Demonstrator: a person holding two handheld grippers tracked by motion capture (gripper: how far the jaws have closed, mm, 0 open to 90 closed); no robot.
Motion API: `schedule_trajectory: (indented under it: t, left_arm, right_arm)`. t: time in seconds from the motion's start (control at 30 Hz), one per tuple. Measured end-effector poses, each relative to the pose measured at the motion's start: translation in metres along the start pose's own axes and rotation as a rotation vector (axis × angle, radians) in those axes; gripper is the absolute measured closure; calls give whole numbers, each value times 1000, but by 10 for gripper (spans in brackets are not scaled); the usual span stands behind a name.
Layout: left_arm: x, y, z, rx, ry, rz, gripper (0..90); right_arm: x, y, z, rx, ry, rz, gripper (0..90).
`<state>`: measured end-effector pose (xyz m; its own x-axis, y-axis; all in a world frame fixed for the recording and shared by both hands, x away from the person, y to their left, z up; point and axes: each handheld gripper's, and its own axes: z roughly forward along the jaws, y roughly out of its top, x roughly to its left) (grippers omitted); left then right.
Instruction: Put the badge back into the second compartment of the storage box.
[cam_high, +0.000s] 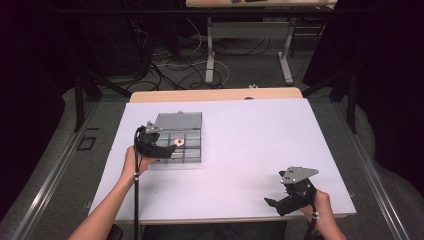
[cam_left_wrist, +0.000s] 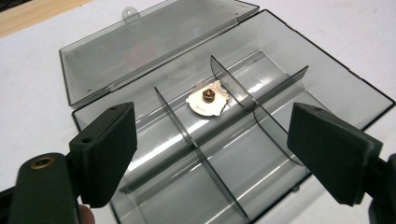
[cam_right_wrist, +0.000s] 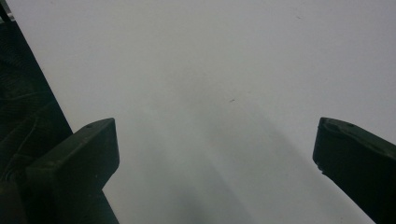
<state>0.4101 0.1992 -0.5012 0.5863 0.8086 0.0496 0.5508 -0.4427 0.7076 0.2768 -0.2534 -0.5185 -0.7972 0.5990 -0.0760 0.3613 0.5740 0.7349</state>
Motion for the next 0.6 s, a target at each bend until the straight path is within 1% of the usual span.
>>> schedule_trajectory:
  t: [0.1, 0.13, 0.17, 0.2, 0.23, 0.3, 0.33, 0.37, 0.4, 0.47, 0.57, 0.6]
  left_arm:
    - [-2, -4, -5, -11, 6, -4, 142]
    - [-3, -4, -7, -6, 7, 5, 133]
    - [-5, -6, -8, -13, 11, 4, 123]
    - [-6, -6, -9, -5, 7, 10, 118]
    - [-8, -8, -10, -14, 10, 4, 112]
    - [-9, -10, -12, 1, 7, 14, 102]
    - [-11, -12, -12, -15, 4, 8, 94]
    - [-11, -13, -14, 2, 4, 18, 87]
    - [-12, -15, -16, 5, 4, 17, 80]
    - [-14, -19, -19, 5, 2, 15, 68]
    - [-18, -24, -23, 0, 1, 21, 52]
    - [-19, -26, -25, 10, -5, 21, 43]
  right_arm:
    - [0, 0, -1, 0, -2, -1, 0]
    - [0, 0, -1, 0, -3, 1, 0]
    - [0, 0, -1, 0, -3, 1, 0]
    - [1, 0, -1, 1, -3, 3, 0]
    - [0, 0, -1, -1, -2, 0, 0]
    - [1, 0, -1, 0, -2, 5, 0]
    - [0, 0, 0, -1, -2, -2, 0]
    - [1, 0, 0, -1, -3, -2, 0]
    - [1, 0, 0, -2, -3, -4, 0]
    - [1, 0, -1, 0, -2, 9, 0]
    - [0, 0, 0, -3, -2, -4, 0]
    - [1, 0, -1, 3, 2, -2, 0]
